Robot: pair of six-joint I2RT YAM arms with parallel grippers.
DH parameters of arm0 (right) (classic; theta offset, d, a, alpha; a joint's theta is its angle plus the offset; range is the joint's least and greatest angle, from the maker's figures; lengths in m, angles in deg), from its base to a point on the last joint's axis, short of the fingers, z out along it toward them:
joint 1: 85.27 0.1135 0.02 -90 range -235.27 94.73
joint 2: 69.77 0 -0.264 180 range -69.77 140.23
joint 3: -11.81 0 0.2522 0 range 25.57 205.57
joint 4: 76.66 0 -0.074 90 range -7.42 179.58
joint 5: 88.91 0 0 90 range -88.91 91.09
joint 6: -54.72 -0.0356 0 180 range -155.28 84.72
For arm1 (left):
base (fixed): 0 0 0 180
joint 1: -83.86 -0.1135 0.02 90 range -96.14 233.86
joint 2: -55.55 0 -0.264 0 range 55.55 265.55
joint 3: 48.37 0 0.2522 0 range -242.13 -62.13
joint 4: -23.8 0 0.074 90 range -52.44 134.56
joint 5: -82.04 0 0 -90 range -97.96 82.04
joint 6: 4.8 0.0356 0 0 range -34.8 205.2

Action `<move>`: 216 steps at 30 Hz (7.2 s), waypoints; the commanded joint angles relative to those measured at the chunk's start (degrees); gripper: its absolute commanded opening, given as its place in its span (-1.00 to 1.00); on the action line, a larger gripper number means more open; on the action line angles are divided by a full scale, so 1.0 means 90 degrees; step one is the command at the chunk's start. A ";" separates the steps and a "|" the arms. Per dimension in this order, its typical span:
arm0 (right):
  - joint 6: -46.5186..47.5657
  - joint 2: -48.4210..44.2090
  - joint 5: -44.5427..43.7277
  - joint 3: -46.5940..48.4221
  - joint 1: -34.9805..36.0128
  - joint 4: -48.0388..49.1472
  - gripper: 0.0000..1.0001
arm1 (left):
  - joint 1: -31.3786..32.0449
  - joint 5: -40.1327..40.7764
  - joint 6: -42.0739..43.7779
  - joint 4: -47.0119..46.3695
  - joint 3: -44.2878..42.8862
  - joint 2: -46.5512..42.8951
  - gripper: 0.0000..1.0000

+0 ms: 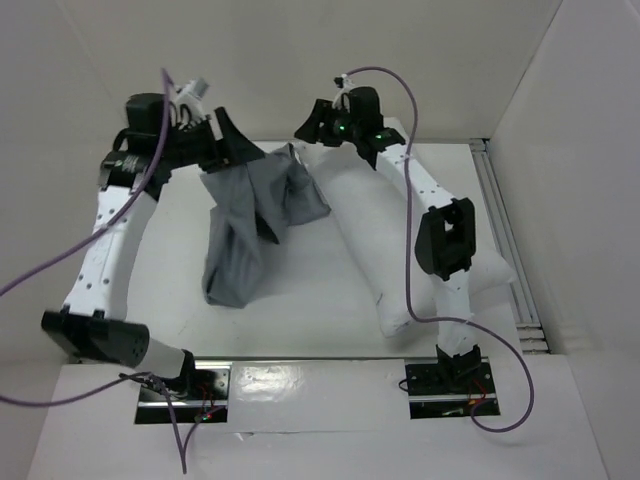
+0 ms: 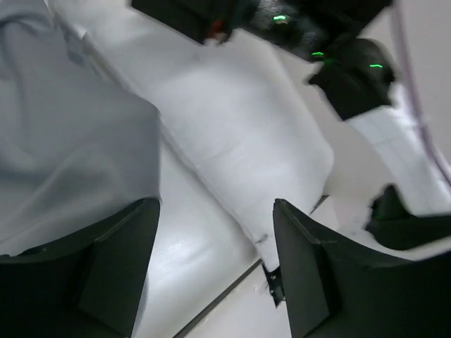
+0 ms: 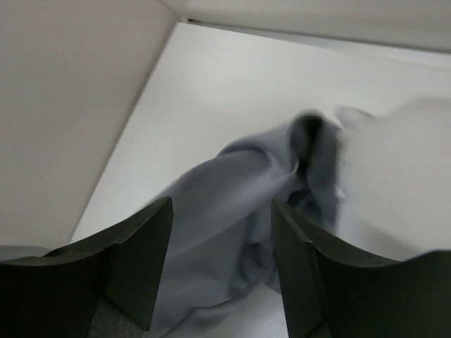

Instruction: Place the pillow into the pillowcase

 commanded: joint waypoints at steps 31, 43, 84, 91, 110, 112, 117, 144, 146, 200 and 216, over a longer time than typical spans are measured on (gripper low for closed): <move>0.0401 -0.2925 -0.5363 -0.3776 -0.1068 -0.3212 -0.95 | -0.0997 0.3189 -0.0131 0.0738 0.5094 -0.0723 0.48; 0.0966 -0.3796 -0.3755 -0.4273 0.1078 -0.2157 0.60 | -0.0997 0.2506 -0.0190 0.0230 0.5553 0.0253 0.44; 0.1641 -0.5854 -0.4142 -0.0916 0.1041 -0.4724 -1.00 | -0.3038 0.0708 -0.0843 0.1959 -0.1712 -0.0693 -1.00; 0.1513 -0.6208 -0.3489 0.0557 0.1041 -0.5027 -1.00 | -0.3038 -0.0394 -0.2054 0.0251 -0.1037 -0.1573 -1.00; 0.2167 -0.4237 -0.2443 0.1155 0.0924 -0.2200 -1.00 | -0.3097 -0.2288 -0.3529 -0.1986 -0.4084 0.0847 -1.00; 0.2245 -0.3973 -0.2336 0.1155 0.0924 -0.1651 -1.00 | -0.3243 -0.2640 -0.3830 -0.2617 -0.4085 0.1208 -1.00; 0.2246 -0.3299 -0.2091 0.0775 0.0924 0.0770 -1.00 | -0.3858 -0.3080 -0.4690 -0.3977 -0.4289 0.1873 -1.00; -0.0342 -0.3785 -0.0499 -0.3653 0.0504 0.4231 -1.00 | -0.5148 -0.3764 -0.4597 -0.4736 0.0423 -0.0974 -1.00; -0.0342 -0.4156 -0.0432 -0.4223 0.0669 0.3987 -1.00 | -0.4691 -0.3697 -0.3125 -0.3293 0.0912 -0.1472 -1.00; 0.0820 0.0489 -0.2473 -0.2363 0.0973 -0.1912 -0.96 | -0.2374 0.3071 -0.0865 0.0571 -0.0633 0.5809 -0.41; 0.0703 -0.3647 -0.2988 -0.3706 0.0856 -0.1920 0.59 | 0.0524 0.4038 0.0717 0.0952 0.1332 0.1593 0.29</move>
